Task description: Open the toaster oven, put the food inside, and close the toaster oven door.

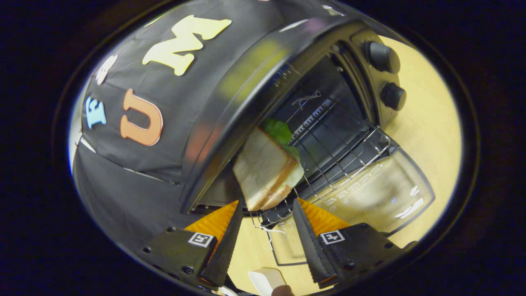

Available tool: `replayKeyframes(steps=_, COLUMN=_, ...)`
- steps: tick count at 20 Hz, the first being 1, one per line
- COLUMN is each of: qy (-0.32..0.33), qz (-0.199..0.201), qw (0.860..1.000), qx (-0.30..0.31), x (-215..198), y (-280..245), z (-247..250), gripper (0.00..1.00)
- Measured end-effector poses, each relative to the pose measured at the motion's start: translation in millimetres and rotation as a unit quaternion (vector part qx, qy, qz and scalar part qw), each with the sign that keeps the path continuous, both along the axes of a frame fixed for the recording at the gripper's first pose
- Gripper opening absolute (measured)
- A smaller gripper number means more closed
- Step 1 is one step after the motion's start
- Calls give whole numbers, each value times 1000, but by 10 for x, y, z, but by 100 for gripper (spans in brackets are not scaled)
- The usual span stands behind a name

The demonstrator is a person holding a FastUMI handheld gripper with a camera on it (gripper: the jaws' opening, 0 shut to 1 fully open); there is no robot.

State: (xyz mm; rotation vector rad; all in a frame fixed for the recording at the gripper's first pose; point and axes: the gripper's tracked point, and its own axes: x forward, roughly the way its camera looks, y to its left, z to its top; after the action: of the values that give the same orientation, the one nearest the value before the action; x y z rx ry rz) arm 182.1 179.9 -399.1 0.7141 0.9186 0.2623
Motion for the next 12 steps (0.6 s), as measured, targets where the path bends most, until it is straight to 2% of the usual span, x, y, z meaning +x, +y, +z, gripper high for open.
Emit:
replayKeyframes(steps=3, qy=-30, qz=32, qw=997, qx=-66, x=-209, y=-103, z=142, gripper=84)
replayKeyframes(steps=5, qy=-55, qz=53, qw=990, qx=-123, x=-375, y=-236, z=265, gripper=87)
replayKeyframes(steps=8, qy=-102, qz=82, qw=971, qx=-201, x=-597, y=-399, z=494, gripper=95)
replayKeyframes(steps=12, qy=-157, qz=110, qw=946, qx=-261, x=-965, y=-535, z=739, gripper=95)
